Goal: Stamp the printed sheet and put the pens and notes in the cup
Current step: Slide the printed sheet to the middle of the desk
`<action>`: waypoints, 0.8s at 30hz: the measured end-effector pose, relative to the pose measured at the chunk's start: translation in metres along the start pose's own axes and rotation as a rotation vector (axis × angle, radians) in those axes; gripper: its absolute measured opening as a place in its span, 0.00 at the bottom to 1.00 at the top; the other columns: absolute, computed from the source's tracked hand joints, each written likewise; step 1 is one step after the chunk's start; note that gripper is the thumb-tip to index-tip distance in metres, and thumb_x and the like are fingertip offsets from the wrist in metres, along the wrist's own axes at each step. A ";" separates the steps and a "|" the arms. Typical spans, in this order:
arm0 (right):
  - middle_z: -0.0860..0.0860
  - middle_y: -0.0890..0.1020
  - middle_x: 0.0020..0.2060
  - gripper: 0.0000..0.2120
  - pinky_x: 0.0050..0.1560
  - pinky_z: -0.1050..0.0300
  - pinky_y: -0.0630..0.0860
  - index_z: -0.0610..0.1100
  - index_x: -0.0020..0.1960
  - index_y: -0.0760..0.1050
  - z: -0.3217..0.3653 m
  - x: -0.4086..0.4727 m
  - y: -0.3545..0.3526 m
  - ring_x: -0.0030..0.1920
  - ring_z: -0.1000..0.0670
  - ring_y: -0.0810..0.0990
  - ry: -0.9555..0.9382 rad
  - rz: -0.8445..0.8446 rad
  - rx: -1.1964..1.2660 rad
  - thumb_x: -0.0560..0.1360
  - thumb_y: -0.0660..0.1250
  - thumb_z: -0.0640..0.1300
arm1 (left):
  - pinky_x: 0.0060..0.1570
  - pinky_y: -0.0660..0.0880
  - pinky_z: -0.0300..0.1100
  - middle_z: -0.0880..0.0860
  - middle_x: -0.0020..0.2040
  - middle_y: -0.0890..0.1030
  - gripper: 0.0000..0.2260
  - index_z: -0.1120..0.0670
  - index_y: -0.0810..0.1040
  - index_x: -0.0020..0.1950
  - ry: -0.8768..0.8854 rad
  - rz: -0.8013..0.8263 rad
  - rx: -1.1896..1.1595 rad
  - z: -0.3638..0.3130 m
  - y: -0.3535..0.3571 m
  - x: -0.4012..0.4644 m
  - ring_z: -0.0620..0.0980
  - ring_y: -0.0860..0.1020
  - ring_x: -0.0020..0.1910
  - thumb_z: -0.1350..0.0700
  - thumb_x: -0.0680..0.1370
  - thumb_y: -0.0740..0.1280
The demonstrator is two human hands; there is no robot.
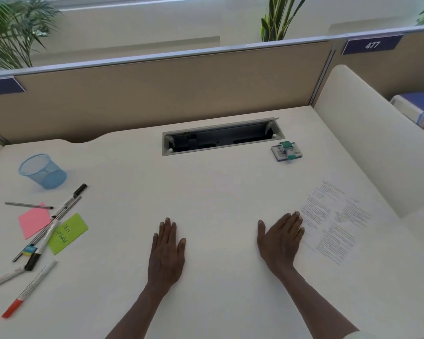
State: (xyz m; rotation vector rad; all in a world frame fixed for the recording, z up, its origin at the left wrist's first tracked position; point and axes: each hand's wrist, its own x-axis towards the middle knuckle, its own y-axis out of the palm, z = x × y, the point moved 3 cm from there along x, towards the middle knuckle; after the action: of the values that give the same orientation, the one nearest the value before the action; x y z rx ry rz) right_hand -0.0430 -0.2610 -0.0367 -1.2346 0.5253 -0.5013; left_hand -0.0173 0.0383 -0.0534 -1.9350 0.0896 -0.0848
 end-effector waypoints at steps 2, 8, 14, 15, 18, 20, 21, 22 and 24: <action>0.28 0.60 0.74 0.43 0.74 0.36 0.59 0.26 0.74 0.57 0.005 -0.006 0.002 0.75 0.32 0.59 -0.032 0.007 0.007 0.76 0.47 0.63 | 0.78 0.47 0.45 0.50 0.80 0.50 0.30 0.57 0.54 0.79 0.007 -0.007 0.006 -0.002 -0.001 -0.001 0.46 0.47 0.79 0.42 0.80 0.44; 0.29 0.55 0.76 0.44 0.76 0.37 0.55 0.27 0.75 0.53 0.028 -0.033 0.012 0.77 0.33 0.54 -0.140 0.044 -0.005 0.76 0.44 0.64 | 0.77 0.48 0.47 0.51 0.79 0.51 0.31 0.57 0.54 0.78 -0.004 -0.008 0.017 -0.006 -0.002 -0.004 0.48 0.49 0.79 0.42 0.79 0.42; 0.32 0.50 0.77 0.43 0.78 0.38 0.47 0.30 0.76 0.49 0.060 -0.068 0.030 0.79 0.35 0.49 -0.412 0.087 -0.005 0.78 0.43 0.64 | 0.78 0.47 0.47 0.48 0.79 0.48 0.25 0.55 0.52 0.79 -0.080 0.014 0.004 -0.007 0.000 -0.010 0.47 0.47 0.79 0.50 0.83 0.52; 0.32 0.47 0.77 0.42 0.78 0.39 0.43 0.30 0.77 0.47 0.064 -0.071 0.032 0.79 0.35 0.46 -0.466 0.102 -0.012 0.78 0.42 0.64 | 0.78 0.46 0.46 0.48 0.79 0.48 0.25 0.55 0.51 0.79 -0.084 0.015 0.006 -0.006 -0.001 -0.012 0.46 0.46 0.79 0.50 0.83 0.52; 0.35 0.39 0.77 0.41 0.75 0.40 0.34 0.33 0.77 0.40 0.073 -0.071 0.038 0.78 0.37 0.37 -0.595 0.159 -0.022 0.79 0.42 0.63 | 0.77 0.45 0.45 0.47 0.79 0.47 0.25 0.53 0.50 0.79 -0.091 0.014 0.015 -0.007 -0.002 -0.016 0.45 0.45 0.78 0.49 0.83 0.51; 0.36 0.38 0.77 0.40 0.74 0.43 0.31 0.33 0.77 0.40 0.078 -0.067 0.040 0.78 0.38 0.35 -0.664 0.164 -0.012 0.80 0.45 0.62 | 0.77 0.44 0.44 0.46 0.79 0.47 0.25 0.53 0.50 0.79 -0.100 0.014 0.019 -0.007 -0.002 -0.018 0.45 0.44 0.78 0.49 0.83 0.51; 0.36 0.37 0.77 0.40 0.74 0.44 0.30 0.34 0.78 0.40 0.081 -0.065 0.040 0.77 0.38 0.33 -0.697 0.174 -0.014 0.80 0.45 0.62 | 0.77 0.43 0.44 0.46 0.79 0.46 0.25 0.53 0.49 0.79 -0.106 0.016 0.018 -0.008 -0.002 -0.018 0.45 0.44 0.78 0.49 0.83 0.51; 0.36 0.37 0.77 0.40 0.74 0.44 0.30 0.34 0.78 0.39 0.084 -0.064 0.041 0.77 0.39 0.32 -0.730 0.185 -0.016 0.80 0.45 0.62 | 0.77 0.43 0.44 0.46 0.79 0.46 0.25 0.53 0.49 0.79 -0.113 0.018 0.015 -0.008 -0.001 -0.019 0.45 0.43 0.78 0.49 0.83 0.51; 0.36 0.38 0.77 0.39 0.74 0.44 0.30 0.34 0.78 0.40 0.091 -0.060 0.043 0.77 0.38 0.33 -0.784 0.195 -0.016 0.80 0.45 0.61 | 0.76 0.42 0.43 0.45 0.79 0.45 0.25 0.52 0.48 0.79 -0.128 0.019 0.009 -0.009 -0.002 -0.020 0.45 0.43 0.78 0.49 0.84 0.51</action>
State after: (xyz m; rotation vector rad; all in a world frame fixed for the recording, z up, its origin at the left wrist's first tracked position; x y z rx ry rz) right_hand -0.0297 -0.1450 -0.0499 -1.2659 -0.0231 0.1671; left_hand -0.0380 0.0328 -0.0493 -1.9250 0.0219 0.0508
